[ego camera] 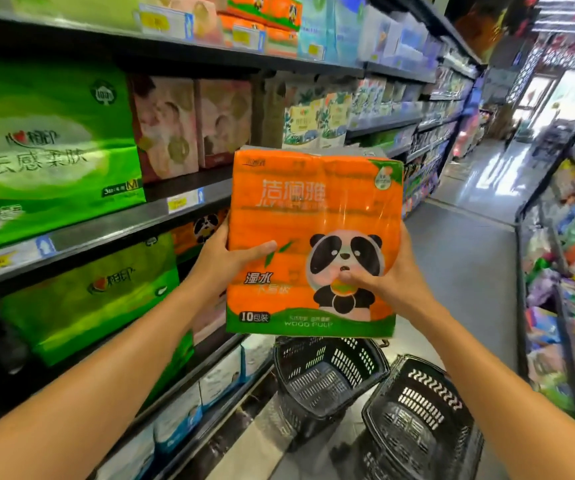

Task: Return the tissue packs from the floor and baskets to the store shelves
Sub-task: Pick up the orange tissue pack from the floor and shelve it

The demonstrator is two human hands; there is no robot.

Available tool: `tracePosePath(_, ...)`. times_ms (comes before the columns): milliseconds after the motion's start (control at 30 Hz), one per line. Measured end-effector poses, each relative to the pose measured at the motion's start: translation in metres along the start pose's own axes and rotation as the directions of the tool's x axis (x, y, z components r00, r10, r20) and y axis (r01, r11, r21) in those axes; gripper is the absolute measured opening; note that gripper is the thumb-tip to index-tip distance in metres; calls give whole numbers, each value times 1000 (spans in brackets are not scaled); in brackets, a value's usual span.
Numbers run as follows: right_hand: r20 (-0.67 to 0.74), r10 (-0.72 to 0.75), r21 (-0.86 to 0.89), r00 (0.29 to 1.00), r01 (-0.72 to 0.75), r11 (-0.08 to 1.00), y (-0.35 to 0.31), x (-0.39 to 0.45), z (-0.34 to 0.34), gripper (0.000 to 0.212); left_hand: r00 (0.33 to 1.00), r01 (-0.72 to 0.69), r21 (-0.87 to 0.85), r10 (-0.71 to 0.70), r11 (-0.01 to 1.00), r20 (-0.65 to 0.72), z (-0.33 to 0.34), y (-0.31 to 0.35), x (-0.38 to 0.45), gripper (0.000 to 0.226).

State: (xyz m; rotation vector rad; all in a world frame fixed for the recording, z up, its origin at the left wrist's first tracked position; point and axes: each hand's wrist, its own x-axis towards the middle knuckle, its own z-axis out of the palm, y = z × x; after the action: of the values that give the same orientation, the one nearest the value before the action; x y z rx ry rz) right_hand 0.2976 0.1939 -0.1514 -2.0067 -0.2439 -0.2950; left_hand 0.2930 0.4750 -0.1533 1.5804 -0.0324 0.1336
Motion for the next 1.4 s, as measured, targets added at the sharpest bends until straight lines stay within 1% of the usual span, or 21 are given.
tracePosePath(100,111,-37,22,993,35,999,28,48,5,114,998,26,20,-25,999,-65,1,-14,34,68)
tracePosePath(200,190,-70,29,979,66,997,48,98,13,118,991,36,15,-33,999,-130,5,-23,65,64)
tracePosePath(333,287,-142,76,948,125,989,71,162,29,115,967,55,20,-48,998,-252,8,-32,101,65)
tracePosePath(400,341,-166,107,925,138,985,79,191,40,115,947,72,39,-56,997,-316,8,-36,113,67)
tracePosePath(533,418,-238,197,877,169,966,95,236,70,104,896,98,79,-53,992,-441,3,-46,125,63)
tracePosePath(633,451,-289,263,845,184,947,105,253,99,107,848,115,151,-17,982,-530,-3,-53,125,62)
tracePosePath(700,468,-310,291,828,186,938,110,260,117,110,821,125,216,21,968,-571,-8,-59,124,65)
tracePosePath(833,489,-309,268,816,196,943,118,273,143,117,799,161,303,56,939,-598,-23,-72,127,70)
tracePosePath(1000,533,-275,162,800,223,961,122,287,153,126,779,206,405,102,891,-619,-34,-89,134,82)
tracePosePath(1100,593,-288,115,752,275,954,133,295,154,130,774,193,427,130,883,-619,-32,-95,137,85)
tracePosePath(1200,659,-279,98,699,287,953,151,303,158,131,760,179,404,135,897,-635,-26,-109,138,85)
tracePosePath(1267,664,-259,85,701,273,958,163,304,162,130,755,190,383,115,904,-645,-23,-125,137,88)
tracePosePath(1333,650,-224,34,726,267,963,173,304,167,128,757,228,382,84,896,-648,-17,-148,132,94)
tracePosePath(1400,632,-193,-34,751,275,961,187,306,174,126,759,276,353,22,894,-651,-7,-178,129,96)
